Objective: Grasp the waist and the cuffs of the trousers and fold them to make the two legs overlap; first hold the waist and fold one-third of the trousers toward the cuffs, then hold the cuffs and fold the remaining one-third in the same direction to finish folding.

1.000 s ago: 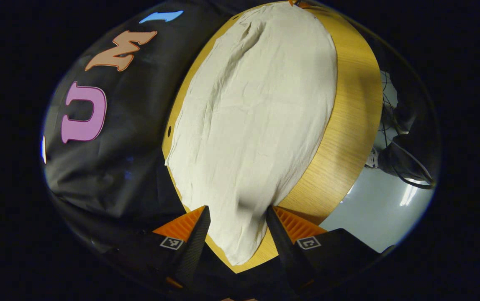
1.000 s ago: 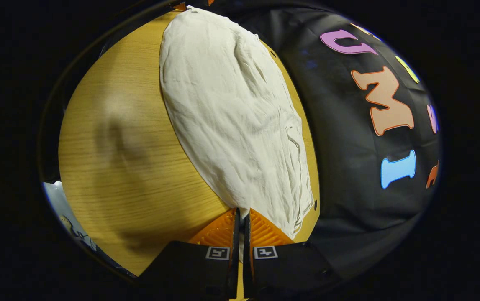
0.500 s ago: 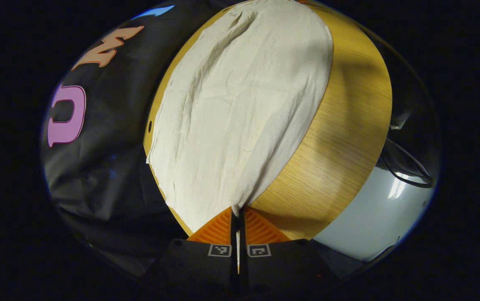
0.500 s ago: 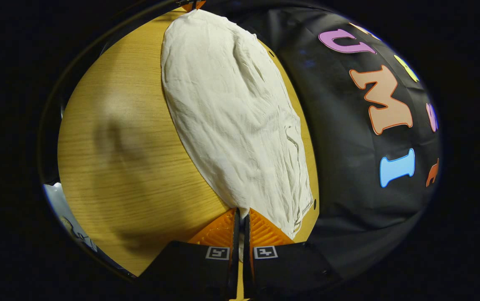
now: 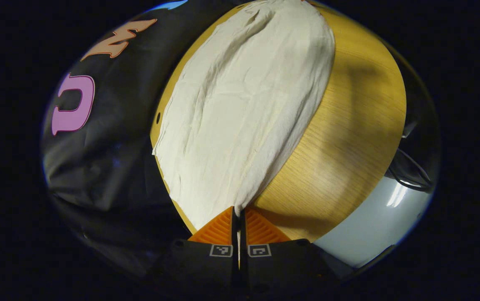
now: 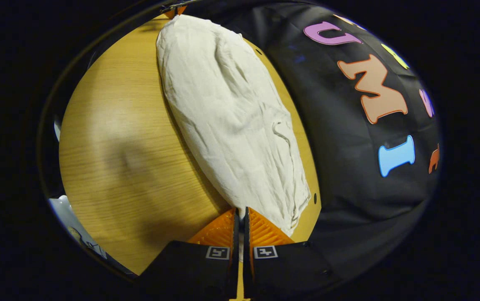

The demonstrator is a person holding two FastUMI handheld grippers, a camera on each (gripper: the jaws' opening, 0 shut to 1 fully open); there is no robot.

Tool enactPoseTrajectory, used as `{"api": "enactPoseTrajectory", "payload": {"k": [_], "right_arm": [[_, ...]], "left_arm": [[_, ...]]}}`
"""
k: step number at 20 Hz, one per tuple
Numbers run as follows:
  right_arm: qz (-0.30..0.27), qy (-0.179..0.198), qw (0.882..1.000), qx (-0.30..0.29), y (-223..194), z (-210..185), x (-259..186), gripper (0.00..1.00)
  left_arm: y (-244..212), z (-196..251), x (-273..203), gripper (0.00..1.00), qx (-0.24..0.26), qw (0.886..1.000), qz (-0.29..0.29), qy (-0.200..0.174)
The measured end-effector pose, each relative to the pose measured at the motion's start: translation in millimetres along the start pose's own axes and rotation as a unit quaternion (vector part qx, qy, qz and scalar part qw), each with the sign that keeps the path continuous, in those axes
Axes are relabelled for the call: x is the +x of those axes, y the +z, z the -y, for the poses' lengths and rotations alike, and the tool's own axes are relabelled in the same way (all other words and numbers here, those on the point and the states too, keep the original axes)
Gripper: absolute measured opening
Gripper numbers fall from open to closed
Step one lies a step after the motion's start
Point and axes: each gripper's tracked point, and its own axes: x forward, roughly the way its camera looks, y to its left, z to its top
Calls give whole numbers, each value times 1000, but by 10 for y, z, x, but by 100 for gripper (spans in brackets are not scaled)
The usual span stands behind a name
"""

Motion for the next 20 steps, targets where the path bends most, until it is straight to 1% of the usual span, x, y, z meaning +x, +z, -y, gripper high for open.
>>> {"api": "enactPoseTrajectory", "payload": {"k": [3,5,8,10,14,17,20], "right_arm": [[4,-7,1000,1,9,95,-71,7],[6,-6,1000,-6,6,92,-132,6],[6,-3,1000,3,-2,78,-234,7],[8,-10,1000,11,13,153,-288,7],[17,-34,999,31,64,376,-361,7],[37,-61,997,38,140,627,-454,7],[57,-82,993,55,197,866,-528,7]], "left_arm": [[-30,-64,-44,0,-21,1000,-7,5],[-46,-103,-47,0,-34,999,-9,5],[-52,-198,-83,0,-50,999,-13,11],[-34,-279,-144,0,-64,998,-9,19],[52,-567,-304,0,-77,996,-1,48],[139,-821,-383,0,-84,993,-5,83],[227,-1064,-413,0,-106,988,-10,116]]}}
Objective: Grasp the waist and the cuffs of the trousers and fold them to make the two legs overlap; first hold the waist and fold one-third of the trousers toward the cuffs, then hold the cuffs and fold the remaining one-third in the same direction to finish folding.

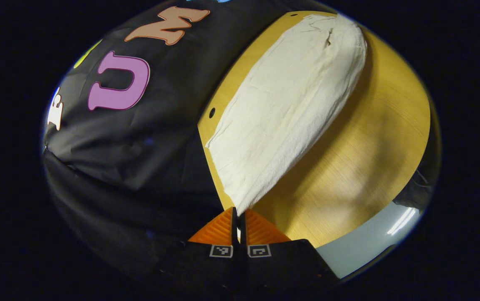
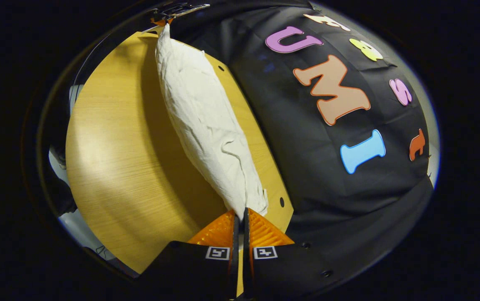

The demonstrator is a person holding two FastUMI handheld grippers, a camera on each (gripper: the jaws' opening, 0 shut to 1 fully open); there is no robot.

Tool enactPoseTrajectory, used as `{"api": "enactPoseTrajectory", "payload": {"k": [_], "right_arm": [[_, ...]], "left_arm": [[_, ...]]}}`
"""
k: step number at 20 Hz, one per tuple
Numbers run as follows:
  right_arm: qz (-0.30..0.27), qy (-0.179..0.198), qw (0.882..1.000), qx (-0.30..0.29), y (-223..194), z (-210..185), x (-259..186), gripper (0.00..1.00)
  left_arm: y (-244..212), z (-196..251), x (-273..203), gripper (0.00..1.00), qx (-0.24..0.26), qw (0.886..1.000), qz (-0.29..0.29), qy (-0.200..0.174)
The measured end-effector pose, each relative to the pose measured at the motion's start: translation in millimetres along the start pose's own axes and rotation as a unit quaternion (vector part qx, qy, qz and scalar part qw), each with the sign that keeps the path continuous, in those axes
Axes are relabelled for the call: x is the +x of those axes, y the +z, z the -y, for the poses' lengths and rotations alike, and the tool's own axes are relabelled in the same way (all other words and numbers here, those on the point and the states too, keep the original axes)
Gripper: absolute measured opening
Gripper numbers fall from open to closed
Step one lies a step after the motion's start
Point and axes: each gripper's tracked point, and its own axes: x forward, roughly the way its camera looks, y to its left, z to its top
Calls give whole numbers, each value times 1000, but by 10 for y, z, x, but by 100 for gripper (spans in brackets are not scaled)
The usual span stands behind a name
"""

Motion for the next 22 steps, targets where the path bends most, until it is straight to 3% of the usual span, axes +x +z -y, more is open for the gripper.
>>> {"api": "enactPoseTrajectory", "payload": {"k": [8,12,17,22], "right_arm": [[36,-46,997,46,363,589,210,7],[23,-73,995,71,468,812,392,7],[10,-101,992,72,689,1049,726,7],[-1,-124,990,69,851,1235,1144,7]], "left_arm": [[306,-456,-115,0,-101,992,-6,82],[606,-685,-71,0,-117,989,12,88],[963,-1160,479,0,-153,983,48,92],[1244,-1377,827,0,-132,984,72,93]]}}
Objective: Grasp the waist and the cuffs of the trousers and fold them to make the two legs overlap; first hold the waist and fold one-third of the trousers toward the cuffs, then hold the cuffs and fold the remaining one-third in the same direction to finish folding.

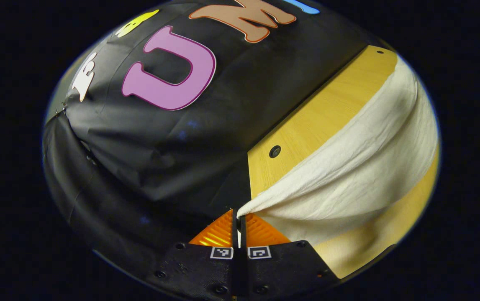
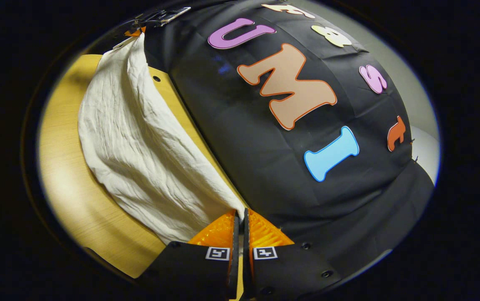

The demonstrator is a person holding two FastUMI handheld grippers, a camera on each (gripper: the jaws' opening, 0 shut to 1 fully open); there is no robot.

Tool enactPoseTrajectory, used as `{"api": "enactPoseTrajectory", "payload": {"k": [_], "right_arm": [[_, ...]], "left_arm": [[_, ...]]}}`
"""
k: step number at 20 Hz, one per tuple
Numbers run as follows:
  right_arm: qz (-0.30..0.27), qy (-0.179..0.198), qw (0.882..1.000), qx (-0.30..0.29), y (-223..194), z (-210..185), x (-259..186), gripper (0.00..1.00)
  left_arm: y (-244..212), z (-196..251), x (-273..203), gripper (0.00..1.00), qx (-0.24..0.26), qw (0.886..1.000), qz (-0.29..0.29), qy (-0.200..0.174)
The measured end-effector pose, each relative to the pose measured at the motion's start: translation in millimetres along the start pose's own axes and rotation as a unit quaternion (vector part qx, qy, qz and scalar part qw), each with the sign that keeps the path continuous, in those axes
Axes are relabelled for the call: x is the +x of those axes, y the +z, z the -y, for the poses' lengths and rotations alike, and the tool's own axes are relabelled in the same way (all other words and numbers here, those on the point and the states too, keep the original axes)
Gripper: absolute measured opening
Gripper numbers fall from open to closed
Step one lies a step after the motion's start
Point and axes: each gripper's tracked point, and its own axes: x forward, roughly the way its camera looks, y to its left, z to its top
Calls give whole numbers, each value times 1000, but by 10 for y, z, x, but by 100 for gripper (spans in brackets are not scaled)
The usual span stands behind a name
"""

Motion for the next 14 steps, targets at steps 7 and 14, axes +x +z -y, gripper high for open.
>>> {"api": "enactPoseTrajectory", "payload": {"k": [7,14], "right_arm": [[-40,-14,999,20,-80,-196,654,8],[-95,25,995,24,-342,-756,1265,8]], "left_arm": [[52,314,658,0,-62,997,14,-32],[38,781,1225,0,-56,996,6,-67]]}}
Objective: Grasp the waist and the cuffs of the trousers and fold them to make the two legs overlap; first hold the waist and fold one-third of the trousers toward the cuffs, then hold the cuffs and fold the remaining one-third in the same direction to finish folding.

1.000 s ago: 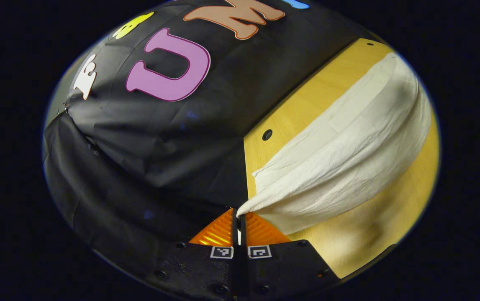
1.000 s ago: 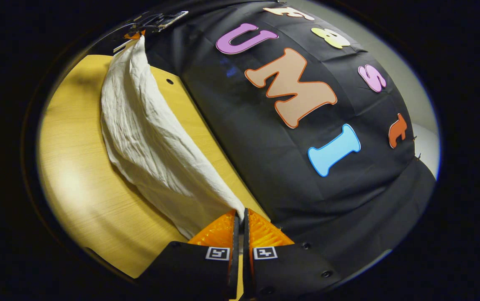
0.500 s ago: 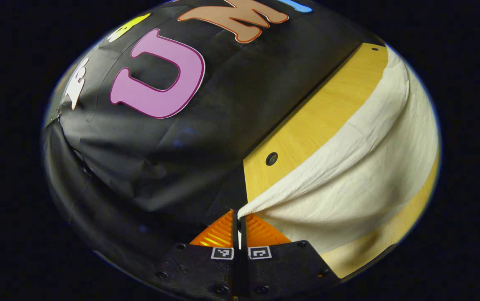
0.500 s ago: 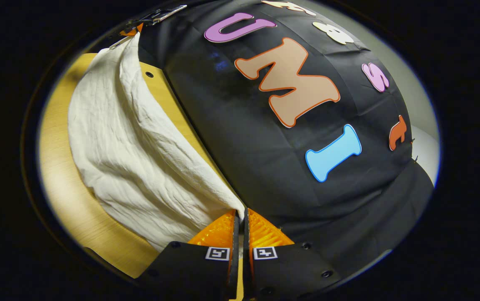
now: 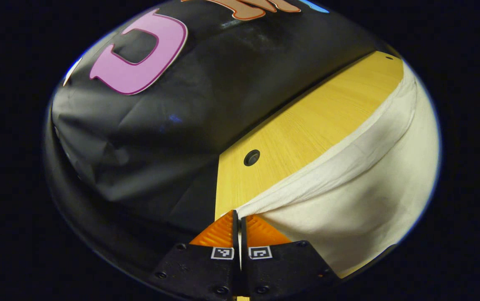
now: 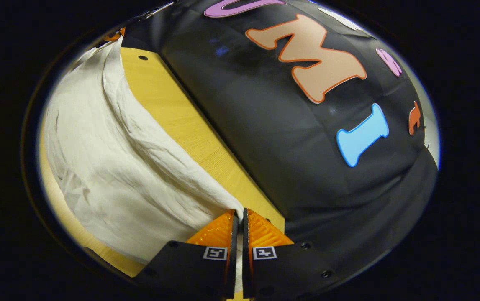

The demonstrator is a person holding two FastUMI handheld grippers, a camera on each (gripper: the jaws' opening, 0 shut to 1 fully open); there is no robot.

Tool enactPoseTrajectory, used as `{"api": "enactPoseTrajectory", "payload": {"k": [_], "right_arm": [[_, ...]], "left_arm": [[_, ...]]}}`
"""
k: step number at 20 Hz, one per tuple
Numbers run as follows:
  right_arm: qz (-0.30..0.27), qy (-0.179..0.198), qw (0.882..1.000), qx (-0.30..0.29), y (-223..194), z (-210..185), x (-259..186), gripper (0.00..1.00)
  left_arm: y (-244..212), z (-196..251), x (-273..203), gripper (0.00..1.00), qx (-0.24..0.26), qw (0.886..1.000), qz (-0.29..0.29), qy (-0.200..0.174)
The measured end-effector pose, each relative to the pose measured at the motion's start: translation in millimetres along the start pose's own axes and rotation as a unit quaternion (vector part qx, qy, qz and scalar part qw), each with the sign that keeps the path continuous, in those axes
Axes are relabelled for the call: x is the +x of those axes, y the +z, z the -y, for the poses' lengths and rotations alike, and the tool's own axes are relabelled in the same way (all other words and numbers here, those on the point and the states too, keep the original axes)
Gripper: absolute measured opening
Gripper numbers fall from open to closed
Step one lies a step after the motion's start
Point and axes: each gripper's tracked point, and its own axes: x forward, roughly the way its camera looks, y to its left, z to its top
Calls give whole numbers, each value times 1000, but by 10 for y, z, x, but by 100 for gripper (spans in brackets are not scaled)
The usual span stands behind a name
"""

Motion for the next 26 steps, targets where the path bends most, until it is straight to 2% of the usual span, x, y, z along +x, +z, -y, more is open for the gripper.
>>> {"api": "enactPoseTrajectory", "payload": {"k": [2,4,5,8,9,12,16,18,21,24,26], "right_arm": [[-24,16,1000,-1,-125,-152,156,10],[-36,18,999,8,-175,-251,174,19],[-36,18,999,18,-154,-279,160,25],[-13,18,998,55,19,-232,37,100],[-6,14,998,68,30,-200,-8,98],[5,6,993,121,34,-129,-246,98],[-2,14,976,219,-146,-50,-468,98],[-14,10,965,263,-342,44,-506,100],[-33,10,941,337,-653,147,-550,98],[-60,-6,920,387,-1054,261,-569,100],[-78,-11,906,416,-1322,306,-571,98]], "left_arm": [[27,59,97,0,3,1000,4,-4],[36,146,138,0,-7,1000,13,-18],[40,181,110,12,-13,1000,13,-23],[118,232,141,100,-48,998,28,-27],[142,192,-11,96,-65,997,37,-21],[299,217,-382,96,-125,990,56,-26],[622,271,-931,96,-188,976,106,-42],[752,208,-1085,96,-190,973,123,-36],[937,265,-1366,96,-183,972,144,-34],[1054,305,-1615,95,-178,972,153,-29],[1086,339,-1688,95,-176,972,151,-27]]}}
